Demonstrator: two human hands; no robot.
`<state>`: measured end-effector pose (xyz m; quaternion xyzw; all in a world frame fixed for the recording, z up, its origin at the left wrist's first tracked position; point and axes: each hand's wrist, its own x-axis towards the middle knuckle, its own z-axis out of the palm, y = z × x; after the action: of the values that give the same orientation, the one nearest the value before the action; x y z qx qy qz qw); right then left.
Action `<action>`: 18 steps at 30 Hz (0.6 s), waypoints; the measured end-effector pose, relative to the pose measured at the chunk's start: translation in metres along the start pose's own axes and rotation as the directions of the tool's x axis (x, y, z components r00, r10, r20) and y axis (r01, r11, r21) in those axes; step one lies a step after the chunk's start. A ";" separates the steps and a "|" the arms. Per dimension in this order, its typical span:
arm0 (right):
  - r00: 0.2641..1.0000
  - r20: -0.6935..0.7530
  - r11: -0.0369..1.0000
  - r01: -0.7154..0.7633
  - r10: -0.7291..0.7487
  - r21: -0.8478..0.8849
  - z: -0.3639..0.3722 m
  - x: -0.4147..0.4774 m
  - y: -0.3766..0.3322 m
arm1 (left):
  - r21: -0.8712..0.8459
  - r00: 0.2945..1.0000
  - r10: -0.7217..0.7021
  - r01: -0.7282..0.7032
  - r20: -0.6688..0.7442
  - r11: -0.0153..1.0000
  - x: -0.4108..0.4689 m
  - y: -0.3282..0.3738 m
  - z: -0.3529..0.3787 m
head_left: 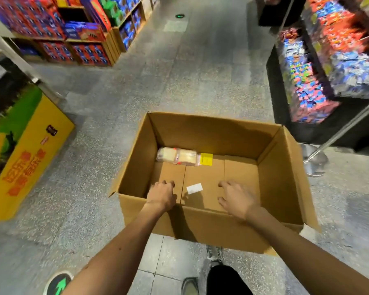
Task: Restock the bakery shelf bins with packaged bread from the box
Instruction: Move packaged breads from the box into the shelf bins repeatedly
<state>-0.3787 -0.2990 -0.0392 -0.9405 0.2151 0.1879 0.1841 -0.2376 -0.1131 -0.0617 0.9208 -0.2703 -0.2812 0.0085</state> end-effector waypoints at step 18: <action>0.953 0.095 0.957 0.285 -0.289 0.055 0.139 0.409 0.019 | 0.299 0.906 -0.137 0.011 0.400 0.954 0.289 -0.121 0.131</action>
<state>-0.0835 -0.3924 -0.3412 -0.9469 0.0703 0.2027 0.2393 -0.0455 -0.1376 -0.3407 0.8404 -0.2686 -0.4285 -0.1951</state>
